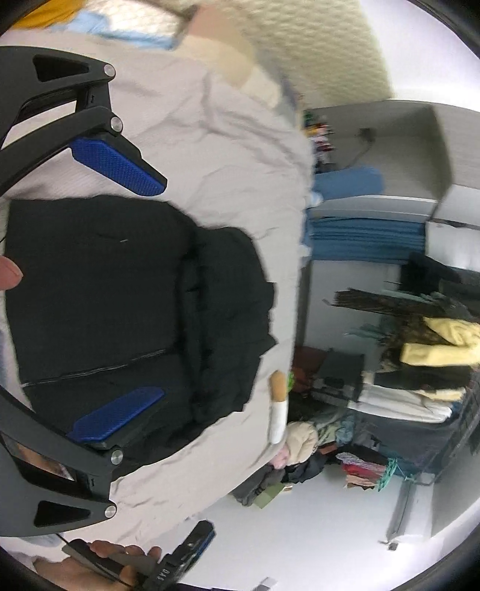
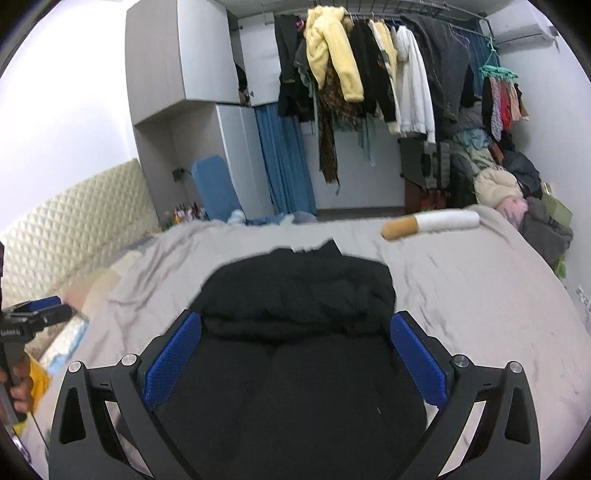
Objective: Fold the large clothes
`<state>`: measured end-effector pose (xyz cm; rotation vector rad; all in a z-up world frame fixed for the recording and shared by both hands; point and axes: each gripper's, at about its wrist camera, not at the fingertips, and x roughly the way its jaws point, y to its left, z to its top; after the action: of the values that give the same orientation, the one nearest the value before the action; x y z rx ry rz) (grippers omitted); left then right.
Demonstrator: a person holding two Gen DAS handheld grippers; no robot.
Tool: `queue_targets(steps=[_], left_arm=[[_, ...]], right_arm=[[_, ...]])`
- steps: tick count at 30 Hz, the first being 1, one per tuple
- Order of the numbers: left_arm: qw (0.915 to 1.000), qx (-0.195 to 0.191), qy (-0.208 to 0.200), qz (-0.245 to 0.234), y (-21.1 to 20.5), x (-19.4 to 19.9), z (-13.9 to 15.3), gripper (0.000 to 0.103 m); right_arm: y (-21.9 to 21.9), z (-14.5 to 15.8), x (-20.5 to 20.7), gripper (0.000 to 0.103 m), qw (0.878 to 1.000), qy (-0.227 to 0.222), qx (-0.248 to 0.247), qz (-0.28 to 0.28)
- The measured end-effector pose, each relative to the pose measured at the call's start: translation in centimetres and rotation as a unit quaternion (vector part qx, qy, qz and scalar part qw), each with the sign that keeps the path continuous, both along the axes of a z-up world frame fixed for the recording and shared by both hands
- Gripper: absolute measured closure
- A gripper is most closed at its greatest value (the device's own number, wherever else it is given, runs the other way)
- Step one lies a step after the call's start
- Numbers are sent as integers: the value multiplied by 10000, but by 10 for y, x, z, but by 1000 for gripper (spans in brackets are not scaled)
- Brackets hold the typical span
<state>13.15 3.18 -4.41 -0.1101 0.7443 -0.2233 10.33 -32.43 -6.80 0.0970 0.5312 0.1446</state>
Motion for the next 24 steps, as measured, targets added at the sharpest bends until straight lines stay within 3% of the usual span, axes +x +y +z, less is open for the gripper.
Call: queue_targets(steps=[7,9,15,24], left_arm=[[9938,-502,981,159,43,20,-82,0],[9861,-802,1440,221,56,28,-111,0],[9647,-1272,2260,460,79,46,-174,0],[9393,-1643,2919,740,100,59,-231,1]], right_arm=[[-41,-58,-10,0,9962,774,406,-20],[-56,-77,-8,0,9922,1055,663,-85],[-99,-131,1,0,9706,1806,1558,-315],[-151,-190,12,1,9277,2661,2411,-1023]])
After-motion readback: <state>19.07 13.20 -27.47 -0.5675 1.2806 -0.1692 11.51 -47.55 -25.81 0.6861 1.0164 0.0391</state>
